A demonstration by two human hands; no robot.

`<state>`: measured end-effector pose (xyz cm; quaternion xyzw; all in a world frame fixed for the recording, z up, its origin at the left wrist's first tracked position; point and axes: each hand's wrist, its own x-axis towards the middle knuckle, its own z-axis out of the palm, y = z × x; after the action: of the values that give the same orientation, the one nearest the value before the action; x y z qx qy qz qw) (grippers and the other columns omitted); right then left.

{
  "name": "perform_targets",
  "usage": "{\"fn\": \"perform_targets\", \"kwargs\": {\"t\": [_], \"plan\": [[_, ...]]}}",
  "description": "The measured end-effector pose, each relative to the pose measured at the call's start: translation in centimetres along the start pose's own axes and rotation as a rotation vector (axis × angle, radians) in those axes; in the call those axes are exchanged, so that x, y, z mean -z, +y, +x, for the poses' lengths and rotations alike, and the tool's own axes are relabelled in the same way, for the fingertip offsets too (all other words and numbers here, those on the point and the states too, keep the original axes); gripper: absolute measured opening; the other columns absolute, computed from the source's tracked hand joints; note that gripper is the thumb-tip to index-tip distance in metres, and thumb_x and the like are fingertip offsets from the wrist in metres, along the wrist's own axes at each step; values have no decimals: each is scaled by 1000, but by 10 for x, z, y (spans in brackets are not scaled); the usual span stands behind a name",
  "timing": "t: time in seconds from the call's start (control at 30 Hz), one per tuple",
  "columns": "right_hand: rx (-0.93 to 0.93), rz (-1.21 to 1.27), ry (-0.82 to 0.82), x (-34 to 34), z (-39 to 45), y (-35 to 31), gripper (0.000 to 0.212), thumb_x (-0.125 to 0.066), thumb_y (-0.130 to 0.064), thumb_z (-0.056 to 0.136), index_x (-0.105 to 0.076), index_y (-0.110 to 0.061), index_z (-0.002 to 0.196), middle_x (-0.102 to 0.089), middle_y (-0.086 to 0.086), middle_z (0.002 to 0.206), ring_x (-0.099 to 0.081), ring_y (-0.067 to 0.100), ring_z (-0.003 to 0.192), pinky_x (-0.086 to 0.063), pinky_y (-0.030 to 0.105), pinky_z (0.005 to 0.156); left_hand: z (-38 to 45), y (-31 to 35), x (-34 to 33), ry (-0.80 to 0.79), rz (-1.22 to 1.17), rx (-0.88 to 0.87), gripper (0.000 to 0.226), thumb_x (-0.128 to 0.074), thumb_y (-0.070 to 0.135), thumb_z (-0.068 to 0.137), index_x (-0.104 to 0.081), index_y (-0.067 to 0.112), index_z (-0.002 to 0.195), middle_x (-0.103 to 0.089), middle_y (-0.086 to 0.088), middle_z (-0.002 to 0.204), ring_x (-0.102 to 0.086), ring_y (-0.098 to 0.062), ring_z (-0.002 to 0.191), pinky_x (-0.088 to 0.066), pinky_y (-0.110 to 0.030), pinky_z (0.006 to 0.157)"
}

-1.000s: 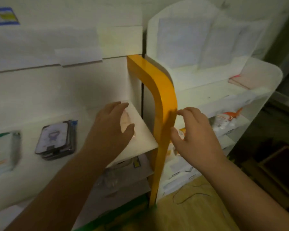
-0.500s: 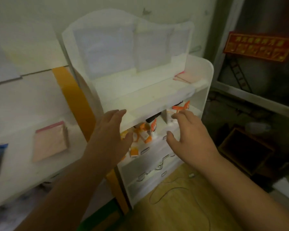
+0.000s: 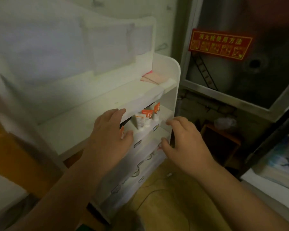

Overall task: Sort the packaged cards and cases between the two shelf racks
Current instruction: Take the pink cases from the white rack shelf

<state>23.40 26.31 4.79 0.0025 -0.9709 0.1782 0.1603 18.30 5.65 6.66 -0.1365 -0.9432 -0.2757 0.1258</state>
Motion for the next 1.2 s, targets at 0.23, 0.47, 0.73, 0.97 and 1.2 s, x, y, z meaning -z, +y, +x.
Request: {"fn": "perform_targets", "kwargs": {"t": [0.23, 0.47, 0.73, 0.97, 1.2], "plan": [[-27, -69, 4, -8, 79, 32, 54, -56, -43, 92, -44, -23, 141, -44, -7, 138, -43, 13, 126, -39, 30, 107, 98, 3, -40, -4, -39, -66, 61, -62, 33, 90, -37, 27, 145, -39, 4, 148, -32, -17, 135, -31, -33, 109], [-56, -108, 6, -24, 174, 57, 53, -57, -44, 91, -44, -25, 140, -42, -8, 141, -40, 13, 130, -38, 33, 110, 190, -14, -70, -38, -14, -132, 62, -57, 39, 91, -35, 27, 147, -35, 3, 151, -28, -18, 139, -33, -37, 110], [-65, -104, -27, -41, 237, 73, 56, -56, -48, 91, -42, -29, 142, -41, -10, 146, -40, 12, 133, -35, 32, 111, 240, -28, -94, -63, -9, -77, 60, -57, 40, 91, -35, 29, 145, -36, 5, 150, -30, -18, 138, -36, -39, 109], [-85, -14, -69, -63, 280, 97, 55, -57, -47, 92, -41, -31, 142, -41, -12, 147, -41, 13, 134, -36, 36, 114, 270, -34, -117, -95, 9, -12, 62, -58, 42, 90, -34, 30, 146, -37, 5, 150, -33, -18, 138, -38, -40, 108], [-13, 23, -124, -84, 350, 134, 52, -54, -48, 93, -43, -30, 141, -44, -11, 143, -45, 14, 129, -38, 34, 111, 314, -31, -143, -46, 67, 19, 60, -62, 35, 89, -41, 23, 144, -42, 0, 147, -36, -19, 134, -25, -28, 104]]}}
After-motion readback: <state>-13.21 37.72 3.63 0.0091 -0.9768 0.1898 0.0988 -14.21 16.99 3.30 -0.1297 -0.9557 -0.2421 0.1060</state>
